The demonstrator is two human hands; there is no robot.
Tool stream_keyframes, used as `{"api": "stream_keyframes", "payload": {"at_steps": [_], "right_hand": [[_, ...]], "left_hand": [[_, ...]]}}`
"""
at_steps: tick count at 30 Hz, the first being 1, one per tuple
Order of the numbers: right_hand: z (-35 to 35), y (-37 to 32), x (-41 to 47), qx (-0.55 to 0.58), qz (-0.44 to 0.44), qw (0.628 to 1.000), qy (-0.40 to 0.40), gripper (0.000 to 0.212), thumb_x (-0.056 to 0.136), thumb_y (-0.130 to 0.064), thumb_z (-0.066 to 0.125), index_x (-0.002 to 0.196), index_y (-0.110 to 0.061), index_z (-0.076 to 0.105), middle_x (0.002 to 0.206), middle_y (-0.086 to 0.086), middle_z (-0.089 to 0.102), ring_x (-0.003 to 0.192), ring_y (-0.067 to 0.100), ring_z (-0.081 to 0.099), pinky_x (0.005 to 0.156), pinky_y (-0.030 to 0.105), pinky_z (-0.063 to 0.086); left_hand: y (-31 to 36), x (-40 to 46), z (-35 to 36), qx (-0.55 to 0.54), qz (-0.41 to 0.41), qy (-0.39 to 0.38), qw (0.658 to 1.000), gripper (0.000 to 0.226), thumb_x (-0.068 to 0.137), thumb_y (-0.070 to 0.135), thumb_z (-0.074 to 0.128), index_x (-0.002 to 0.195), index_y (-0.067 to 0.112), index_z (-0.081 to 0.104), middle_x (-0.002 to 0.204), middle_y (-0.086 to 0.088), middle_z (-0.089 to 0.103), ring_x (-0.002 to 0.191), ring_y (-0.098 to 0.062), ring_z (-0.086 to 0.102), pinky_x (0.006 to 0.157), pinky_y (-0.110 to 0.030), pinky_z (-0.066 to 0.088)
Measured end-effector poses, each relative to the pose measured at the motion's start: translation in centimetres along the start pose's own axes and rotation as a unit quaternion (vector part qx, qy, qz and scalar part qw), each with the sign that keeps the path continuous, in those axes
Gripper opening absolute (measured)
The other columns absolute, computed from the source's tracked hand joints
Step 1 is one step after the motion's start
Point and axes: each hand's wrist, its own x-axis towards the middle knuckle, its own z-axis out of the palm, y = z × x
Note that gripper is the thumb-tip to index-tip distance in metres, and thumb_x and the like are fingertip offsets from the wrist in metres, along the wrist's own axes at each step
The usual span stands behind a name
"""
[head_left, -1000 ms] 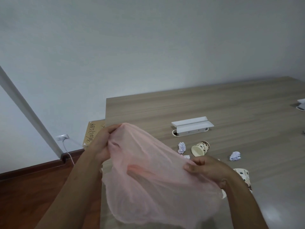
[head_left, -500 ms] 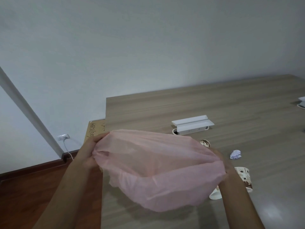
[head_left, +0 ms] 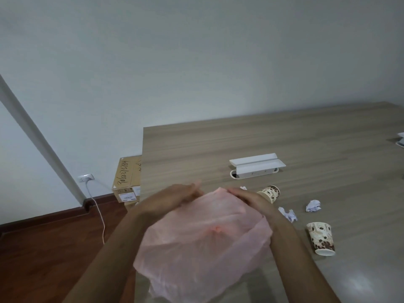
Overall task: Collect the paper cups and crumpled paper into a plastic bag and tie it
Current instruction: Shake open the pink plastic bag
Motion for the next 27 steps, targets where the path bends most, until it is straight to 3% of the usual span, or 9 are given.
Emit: {"api": "stream_keyframes", "payload": {"at_steps": [3, 6, 9, 11, 15, 18, 20, 24, 27], "right_hand": [[-0.5, -0.1, -0.8, -0.095, -0.059, 0.993, -0.021, 0.007, 0.08, -0.015, 0.073, 0.078, -0.012, 0.079, 0.07, 0.003, 0.07, 0.061, 0.013, 0.066, 0.058, 0.024, 0.053], [-2.1, -0.2, -1.8, -0.257, -0.075, 0.963, -0.04, 0.025, 0.079, 0.001, 0.076, 0.101, -0.011, 0.075, 0.095, 0.007, 0.075, 0.084, 0.017, 0.071, 0.07, 0.028, 0.057], [-3.9, 0.4, -2.1, -0.376, -0.082, 0.922, 0.038, 0.026, 0.078, 0.0, 0.077, 0.1, -0.014, 0.073, 0.094, 0.005, 0.071, 0.084, 0.013, 0.065, 0.075, 0.029, 0.055], [-4.8, 0.8, -2.1, -0.401, -0.085, 0.905, 0.11, 0.021, 0.08, -0.002, 0.076, 0.098, -0.012, 0.072, 0.095, 0.012, 0.07, 0.079, 0.015, 0.064, 0.075, 0.031, 0.055], [-5.3, 1.0, -2.0, -0.268, -0.13, 0.941, 0.159, 0.008, 0.09, -0.005, 0.066, 0.093, -0.001, 0.072, 0.09, 0.021, 0.068, 0.08, 0.024, 0.066, 0.069, 0.03, 0.058], [-4.9, 0.8, -1.9, -0.018, -0.094, 0.993, 0.072, 0.016, 0.089, -0.008, 0.059, 0.09, 0.005, 0.068, 0.083, 0.017, 0.067, 0.072, 0.023, 0.068, 0.065, 0.032, 0.058], [-4.9, 0.9, -1.9, 0.103, -0.044, 0.994, 0.013, 0.023, 0.079, -0.012, 0.073, 0.095, 0.004, 0.072, 0.086, 0.016, 0.071, 0.074, 0.023, 0.071, 0.065, 0.033, 0.059], [-4.7, 0.9, -2.0, 0.162, 0.017, 0.986, -0.021, 0.05, 0.038, -0.002, 0.097, 0.083, 0.003, 0.075, 0.076, 0.015, 0.073, 0.066, 0.026, 0.073, 0.057, 0.032, 0.06], [-4.7, 0.8, -2.4, 0.157, 0.024, 0.987, 0.004, 0.028, 0.064, -0.014, 0.089, 0.086, -0.001, 0.078, 0.082, 0.011, 0.074, 0.073, 0.024, 0.073, 0.068, 0.031, 0.06]], "left_hand": [[1.2, 0.0, 1.0, -0.083, 0.024, -0.024, 0.996, 0.037, 0.099, 0.032, 0.054, 0.089, 0.001, 0.069, 0.083, -0.01, 0.067, 0.072, -0.018, 0.06, 0.068, -0.026, 0.049], [0.6, 0.4, -0.3, -0.278, 0.003, 0.042, 0.96, 0.023, 0.094, 0.019, 0.06, 0.085, 0.002, 0.073, 0.086, -0.017, 0.069, 0.076, -0.024, 0.064, 0.078, -0.034, 0.05], [-0.5, 0.6, -2.0, -0.388, -0.034, 0.063, 0.919, 0.022, 0.086, 0.023, 0.07, 0.093, 0.002, 0.073, 0.088, -0.014, 0.068, 0.083, -0.026, 0.063, 0.094, -0.042, 0.044], [-1.2, 0.6, -2.9, -0.435, -0.054, 0.086, 0.895, 0.016, 0.085, 0.023, 0.071, 0.081, 0.007, 0.073, 0.078, -0.009, 0.065, 0.074, -0.022, 0.063, 0.085, -0.04, 0.047], [-1.7, 0.4, -3.7, -0.469, -0.055, 0.11, 0.875, 0.025, 0.085, 0.022, 0.068, 0.062, 0.013, 0.071, 0.066, -0.005, 0.062, 0.063, -0.019, 0.062, 0.07, -0.033, 0.048], [-1.9, 0.2, -3.9, -0.493, -0.067, 0.097, 0.862, 0.024, 0.088, 0.02, 0.064, 0.065, 0.013, 0.067, 0.062, -0.003, 0.063, 0.058, -0.016, 0.064, 0.06, -0.027, 0.054], [-2.4, 0.6, -4.3, -0.514, -0.076, 0.094, 0.849, 0.023, 0.087, 0.019, 0.066, 0.064, 0.015, 0.065, 0.062, 0.0, 0.059, 0.055, -0.013, 0.062, 0.058, -0.025, 0.052], [-5.2, -1.0, -5.2, -0.46, -0.035, 0.116, 0.88, 0.014, 0.082, 0.006, 0.068, 0.089, 0.017, 0.072, 0.094, -0.005, 0.07, 0.084, -0.016, 0.067, 0.077, -0.024, 0.052], [-6.0, -2.2, -5.8, -0.48, -0.051, 0.087, 0.872, 0.05, 0.062, -0.001, 0.077, 0.109, 0.015, 0.071, 0.108, -0.005, 0.073, 0.096, -0.014, 0.071, 0.076, -0.027, 0.059]]}}
